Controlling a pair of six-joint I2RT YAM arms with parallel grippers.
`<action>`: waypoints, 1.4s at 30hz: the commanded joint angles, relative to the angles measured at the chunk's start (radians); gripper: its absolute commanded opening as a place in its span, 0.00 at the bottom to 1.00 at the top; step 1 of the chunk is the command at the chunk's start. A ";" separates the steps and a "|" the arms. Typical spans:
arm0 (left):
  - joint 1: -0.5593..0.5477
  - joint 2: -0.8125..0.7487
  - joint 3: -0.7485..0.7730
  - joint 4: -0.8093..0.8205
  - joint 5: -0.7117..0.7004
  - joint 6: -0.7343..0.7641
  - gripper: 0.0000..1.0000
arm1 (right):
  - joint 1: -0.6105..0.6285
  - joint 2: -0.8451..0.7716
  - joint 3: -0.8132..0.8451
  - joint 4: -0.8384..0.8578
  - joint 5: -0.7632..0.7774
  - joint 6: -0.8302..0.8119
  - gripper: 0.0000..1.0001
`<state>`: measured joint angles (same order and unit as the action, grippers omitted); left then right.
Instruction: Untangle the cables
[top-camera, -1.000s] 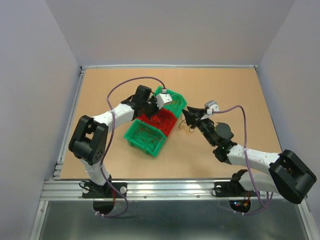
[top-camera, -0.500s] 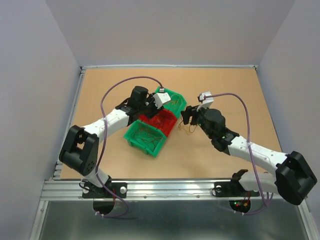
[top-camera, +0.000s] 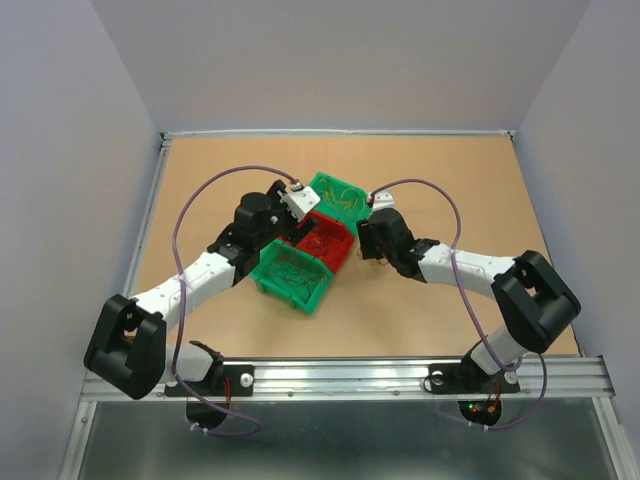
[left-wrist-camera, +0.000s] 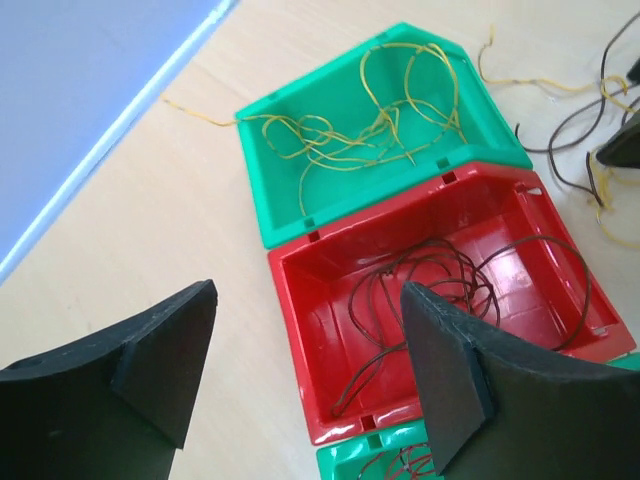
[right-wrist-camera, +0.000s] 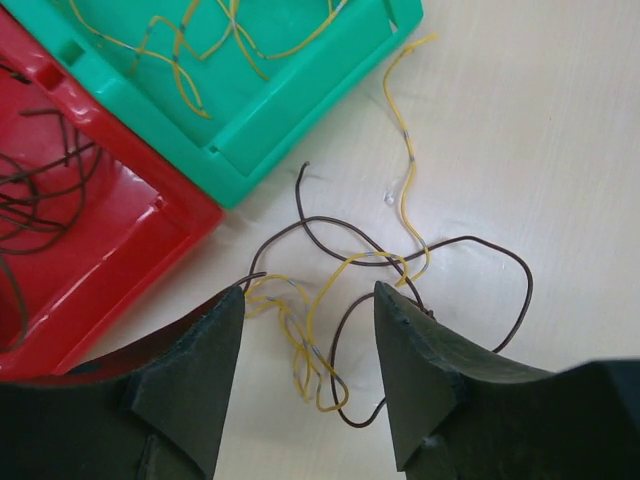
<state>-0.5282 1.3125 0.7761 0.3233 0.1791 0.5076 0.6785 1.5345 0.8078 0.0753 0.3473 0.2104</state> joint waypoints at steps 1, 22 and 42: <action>0.005 -0.113 -0.046 0.212 -0.044 -0.044 0.86 | -0.011 0.030 0.082 -0.068 0.041 0.015 0.59; -0.009 -0.286 -0.159 0.244 0.325 -0.006 0.86 | -0.013 -1.034 -0.462 0.325 -0.214 -0.008 0.01; -0.364 0.020 -0.132 0.490 0.235 0.000 0.91 | -0.013 -1.205 -0.447 0.534 -0.199 0.073 0.01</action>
<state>-0.8368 1.2972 0.6041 0.6933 0.4866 0.4911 0.6689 0.3180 0.3115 0.5396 0.1318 0.2665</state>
